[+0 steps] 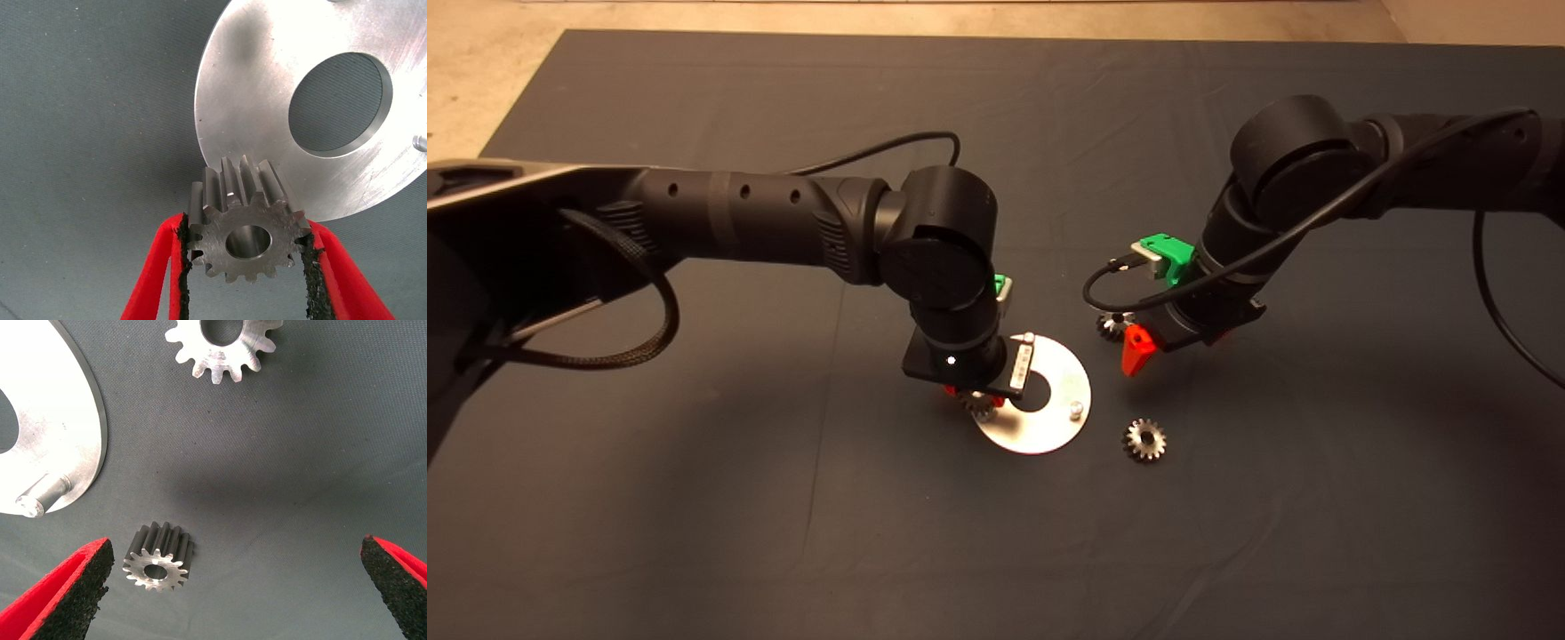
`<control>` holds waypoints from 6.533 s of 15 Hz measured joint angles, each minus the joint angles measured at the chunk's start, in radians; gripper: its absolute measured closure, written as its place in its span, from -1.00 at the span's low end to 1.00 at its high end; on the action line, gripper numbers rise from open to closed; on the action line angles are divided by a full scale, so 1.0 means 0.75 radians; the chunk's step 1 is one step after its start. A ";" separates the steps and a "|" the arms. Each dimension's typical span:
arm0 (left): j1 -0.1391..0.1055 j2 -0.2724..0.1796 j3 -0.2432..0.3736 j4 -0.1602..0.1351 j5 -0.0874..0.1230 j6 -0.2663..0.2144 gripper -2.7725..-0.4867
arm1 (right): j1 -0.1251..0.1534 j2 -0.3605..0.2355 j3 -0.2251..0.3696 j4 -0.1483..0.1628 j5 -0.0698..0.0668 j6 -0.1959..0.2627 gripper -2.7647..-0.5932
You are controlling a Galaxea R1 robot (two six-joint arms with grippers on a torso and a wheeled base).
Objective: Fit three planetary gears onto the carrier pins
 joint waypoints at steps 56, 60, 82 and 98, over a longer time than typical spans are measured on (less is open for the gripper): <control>0.009 0.030 0.009 -0.004 0.020 0.005 0.28 | 0.000 -0.001 0.001 -0.001 0.001 0.000 -0.99; 0.009 0.020 0.012 -0.004 0.019 0.005 0.16 | 0.000 -0.001 0.001 -0.001 0.001 0.000 -0.99; 0.007 -0.003 0.023 -0.113 -0.100 0.004 -0.22 | 0.000 0.000 0.001 -0.001 0.001 0.000 -0.99; -0.084 -0.067 0.068 -0.150 0.022 -0.042 -0.75 | 0.000 0.015 -0.031 -0.001 0.000 -0.003 -0.99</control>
